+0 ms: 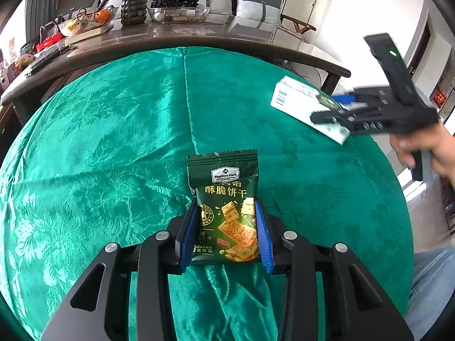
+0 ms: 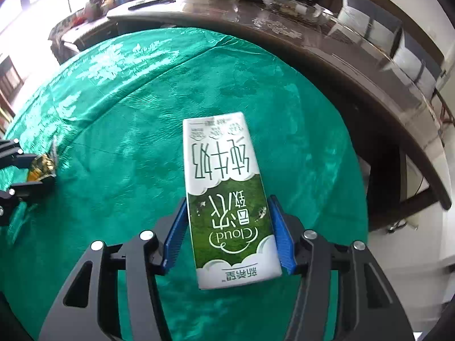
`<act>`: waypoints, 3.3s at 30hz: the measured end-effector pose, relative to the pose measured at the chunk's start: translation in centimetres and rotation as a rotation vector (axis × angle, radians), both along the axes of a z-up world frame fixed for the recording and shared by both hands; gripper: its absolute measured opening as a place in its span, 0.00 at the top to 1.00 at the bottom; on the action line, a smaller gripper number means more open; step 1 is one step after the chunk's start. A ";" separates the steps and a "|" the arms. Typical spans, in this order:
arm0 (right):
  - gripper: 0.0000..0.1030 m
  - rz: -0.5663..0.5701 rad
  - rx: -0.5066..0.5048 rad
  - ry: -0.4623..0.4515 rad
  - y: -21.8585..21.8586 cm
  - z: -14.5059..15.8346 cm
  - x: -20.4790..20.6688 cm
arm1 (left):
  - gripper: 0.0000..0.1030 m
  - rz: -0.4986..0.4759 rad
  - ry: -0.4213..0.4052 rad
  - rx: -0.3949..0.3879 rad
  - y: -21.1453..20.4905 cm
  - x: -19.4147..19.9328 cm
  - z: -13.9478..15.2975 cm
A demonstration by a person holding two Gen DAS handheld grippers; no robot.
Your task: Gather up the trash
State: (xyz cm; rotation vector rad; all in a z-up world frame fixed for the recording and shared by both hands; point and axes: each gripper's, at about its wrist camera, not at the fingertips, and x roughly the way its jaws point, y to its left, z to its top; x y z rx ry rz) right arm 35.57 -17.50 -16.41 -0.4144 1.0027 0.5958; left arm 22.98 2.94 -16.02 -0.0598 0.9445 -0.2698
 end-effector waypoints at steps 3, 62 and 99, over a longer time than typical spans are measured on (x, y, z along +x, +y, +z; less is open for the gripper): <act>0.49 -0.111 0.065 0.009 -0.7 0.1 -4.0 | 0.64 0.020 -0.003 0.006 -0.2 -0.9 0.2; 0.06 -0.203 -0.004 0.129 4.3 0.9 -10.9 | 0.47 0.036 -0.026 0.189 -1.9 -4.6 -0.4; 0.53 -0.769 0.161 0.093 -31.4 0.9 -17.3 | 0.64 -0.447 0.039 -0.091 -31.4 -5.0 4.4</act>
